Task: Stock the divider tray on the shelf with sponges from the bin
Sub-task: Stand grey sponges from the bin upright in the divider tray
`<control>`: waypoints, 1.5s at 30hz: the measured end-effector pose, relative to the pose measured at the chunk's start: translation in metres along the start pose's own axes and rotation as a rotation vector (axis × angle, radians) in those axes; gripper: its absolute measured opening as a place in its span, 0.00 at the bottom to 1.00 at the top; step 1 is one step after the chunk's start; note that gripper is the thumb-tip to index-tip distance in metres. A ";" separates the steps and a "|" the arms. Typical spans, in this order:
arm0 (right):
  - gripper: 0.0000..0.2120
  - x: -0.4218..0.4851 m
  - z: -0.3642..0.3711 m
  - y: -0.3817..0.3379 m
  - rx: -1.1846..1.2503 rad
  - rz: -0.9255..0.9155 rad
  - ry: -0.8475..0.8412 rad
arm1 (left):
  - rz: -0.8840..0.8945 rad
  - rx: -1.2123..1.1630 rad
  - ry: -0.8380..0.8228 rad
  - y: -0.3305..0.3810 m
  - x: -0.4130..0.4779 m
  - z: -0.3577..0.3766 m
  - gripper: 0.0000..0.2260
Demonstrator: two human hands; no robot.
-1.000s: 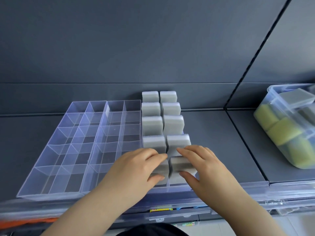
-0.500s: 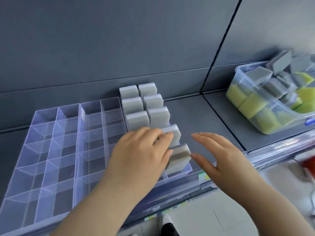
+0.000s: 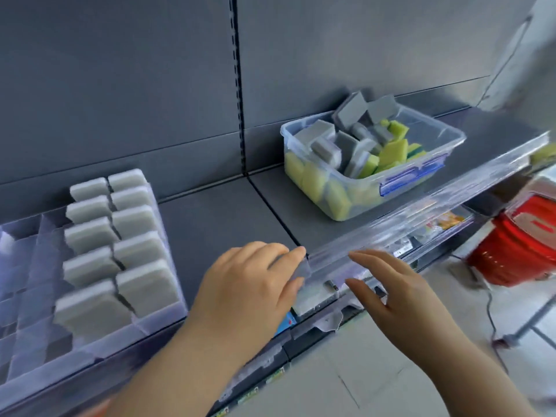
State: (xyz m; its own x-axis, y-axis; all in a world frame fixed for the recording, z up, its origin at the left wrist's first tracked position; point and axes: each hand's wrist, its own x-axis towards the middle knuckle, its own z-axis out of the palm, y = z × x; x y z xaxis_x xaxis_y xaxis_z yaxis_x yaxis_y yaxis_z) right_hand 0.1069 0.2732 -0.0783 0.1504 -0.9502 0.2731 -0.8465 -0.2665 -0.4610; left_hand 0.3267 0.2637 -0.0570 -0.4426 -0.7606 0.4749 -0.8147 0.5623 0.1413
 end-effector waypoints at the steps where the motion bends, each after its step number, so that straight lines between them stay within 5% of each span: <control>1: 0.20 -0.004 -0.011 0.020 0.013 0.009 -0.006 | -0.015 -0.004 0.004 0.017 0.008 0.009 0.16; 13: 0.15 -0.047 -0.075 0.209 0.188 0.319 -0.132 | -0.069 -0.029 -0.194 0.154 0.086 0.112 0.16; 24: 0.15 0.081 -0.106 0.234 0.221 0.081 -0.073 | -0.062 -0.014 -0.032 0.127 0.192 0.129 0.16; 33: 0.13 0.186 -0.142 0.263 0.240 -0.053 0.167 | -0.050 -0.023 0.096 0.073 0.301 0.155 0.15; 45: 0.15 0.372 -0.125 0.323 0.236 -0.197 -0.035 | -0.277 0.111 0.156 0.038 0.347 0.193 0.16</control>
State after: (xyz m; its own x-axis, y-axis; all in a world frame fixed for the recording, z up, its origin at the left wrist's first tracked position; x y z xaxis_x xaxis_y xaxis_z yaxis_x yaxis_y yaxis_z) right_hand -0.1744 -0.1465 -0.0199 0.3207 -0.8803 0.3496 -0.6577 -0.4726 -0.5866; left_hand 0.0700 -0.0410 -0.0542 -0.1429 -0.8159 0.5603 -0.9355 0.2962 0.1926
